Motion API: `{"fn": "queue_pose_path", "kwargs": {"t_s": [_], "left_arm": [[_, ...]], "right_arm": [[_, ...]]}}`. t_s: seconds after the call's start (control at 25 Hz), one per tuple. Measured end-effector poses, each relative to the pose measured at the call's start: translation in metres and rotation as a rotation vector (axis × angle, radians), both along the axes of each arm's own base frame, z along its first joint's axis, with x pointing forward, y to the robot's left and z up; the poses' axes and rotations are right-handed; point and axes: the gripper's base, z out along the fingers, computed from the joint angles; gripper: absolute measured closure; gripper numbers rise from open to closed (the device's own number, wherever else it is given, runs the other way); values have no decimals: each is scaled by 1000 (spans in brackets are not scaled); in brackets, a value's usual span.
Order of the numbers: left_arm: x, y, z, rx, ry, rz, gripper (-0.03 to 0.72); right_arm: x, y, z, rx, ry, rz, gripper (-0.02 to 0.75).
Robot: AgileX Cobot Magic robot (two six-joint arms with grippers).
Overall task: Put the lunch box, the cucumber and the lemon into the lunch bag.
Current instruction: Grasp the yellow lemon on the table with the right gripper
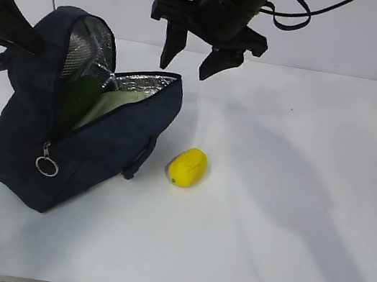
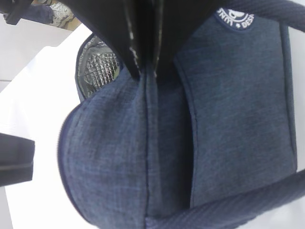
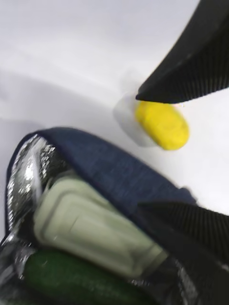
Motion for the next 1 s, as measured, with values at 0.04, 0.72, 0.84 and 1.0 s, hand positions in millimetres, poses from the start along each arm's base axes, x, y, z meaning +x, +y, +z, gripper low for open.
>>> {"fn": "queue_pose_path", "kwargs": {"t_s": [0.04,0.72,0.84,1.0], "left_arm": [[0,0,0,2,0,-1,703],[0,0,0,0,0,0,703],[0,0,0,-4,0,1,703],[0,0,0,-6,0,2,703]], "right_arm": [[-1,1,2,-15,-12,-1,225],[-40,-24,-37,-195,171,-142,225],[-39,-24,-40,-187,190,-190,225],[-36,-22,-52,-175,244,-292,225]]}}
